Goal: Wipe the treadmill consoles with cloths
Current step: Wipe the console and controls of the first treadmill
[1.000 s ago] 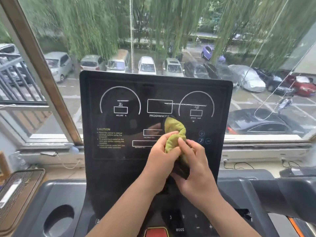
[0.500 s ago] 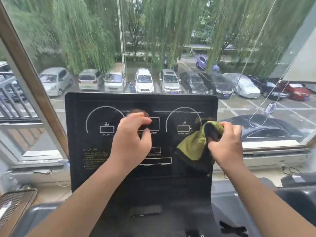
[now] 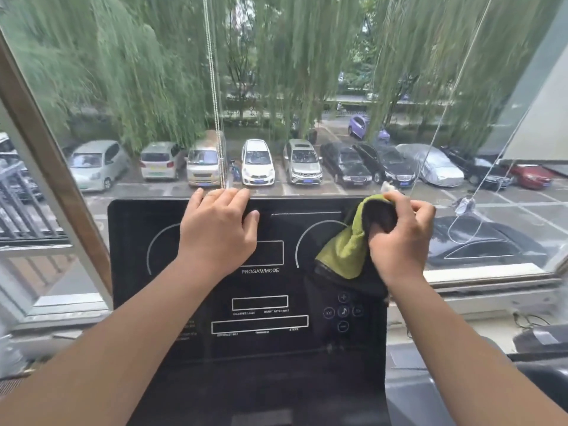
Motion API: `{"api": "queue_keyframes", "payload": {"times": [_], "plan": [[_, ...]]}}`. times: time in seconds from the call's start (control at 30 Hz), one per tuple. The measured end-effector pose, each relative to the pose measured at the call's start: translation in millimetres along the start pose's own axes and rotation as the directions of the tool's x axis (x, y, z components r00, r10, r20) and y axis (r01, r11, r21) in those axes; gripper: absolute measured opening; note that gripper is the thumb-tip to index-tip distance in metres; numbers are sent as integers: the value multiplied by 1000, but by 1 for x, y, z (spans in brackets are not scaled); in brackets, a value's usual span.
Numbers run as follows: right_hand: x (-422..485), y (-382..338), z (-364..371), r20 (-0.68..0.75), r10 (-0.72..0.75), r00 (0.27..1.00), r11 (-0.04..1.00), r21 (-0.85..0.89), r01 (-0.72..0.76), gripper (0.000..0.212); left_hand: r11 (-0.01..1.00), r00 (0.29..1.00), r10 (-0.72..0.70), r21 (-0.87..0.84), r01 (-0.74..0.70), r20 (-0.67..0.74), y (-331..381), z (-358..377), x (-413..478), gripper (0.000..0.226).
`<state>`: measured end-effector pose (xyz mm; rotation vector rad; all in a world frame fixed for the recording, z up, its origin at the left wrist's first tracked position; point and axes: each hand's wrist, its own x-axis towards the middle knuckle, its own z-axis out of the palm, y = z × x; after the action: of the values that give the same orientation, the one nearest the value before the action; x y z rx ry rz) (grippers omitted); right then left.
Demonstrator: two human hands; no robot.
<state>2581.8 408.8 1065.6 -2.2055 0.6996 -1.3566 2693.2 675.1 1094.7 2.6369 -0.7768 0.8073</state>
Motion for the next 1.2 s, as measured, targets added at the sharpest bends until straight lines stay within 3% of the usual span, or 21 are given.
{"api": "queue_keyframes", "payload": {"times": [0.1, 0.2, 0.27, 0.37, 0.43, 0.5, 0.63, 0.73, 0.87, 1.07, 1.2], "plan": [[-21, -24, 20, -16, -17, 1000, 999, -48, 16, 55, 1000, 1000, 0, -26, 0, -22, 1, 2, -2, 53], [-48, -50, 39, 45, -233, 972, 968, -84, 236, 57, 999, 1000, -14, -50, 12, -27, 0, 5, -3, 54], [-63, -66, 52, 122, -342, 932, 934, -64, 351, 59, 997, 1000, -24, -74, 23, -6, -1, 4, -3, 56], [-65, -79, 55, 257, -524, 812, 836, -27, 548, 61, 993, 997, -29, -115, 36, 68, -6, -4, -2, 65], [-47, -71, 47, 277, -557, 783, 806, -47, 590, 61, 989, 993, -23, -143, 40, 116, -9, -11, 0, 70], [-25, -51, 35, 242, -490, 838, 844, -112, 525, 56, 985, 989, -23, -168, 48, 145, -9, -16, 2, 72], [13, -13, 7, 137, -221, 966, 941, -230, 248, 45, 980, 986, -34, -186, 64, 161, -7, -19, 3, 72], [27, -6, -1, 134, -164, 977, 948, -254, 194, 39, 980, 984, -48, -182, 79, 169, -4, -18, 1, 72], [37, -14, -2, 136, -28, 990, 989, -139, 47, 39, 983, 984, -50, -164, 79, 170, -3, -19, 0, 71], [16, -51, 20, 116, -241, 964, 938, -225, 262, 43, 988, 978, -7, -149, 38, 210, -8, -27, 1, 73], [9, -84, 28, 383, -130, 915, 934, -261, 242, 57, 985, 976, 79, -170, -45, 204, -28, -37, 0, 64]]}}
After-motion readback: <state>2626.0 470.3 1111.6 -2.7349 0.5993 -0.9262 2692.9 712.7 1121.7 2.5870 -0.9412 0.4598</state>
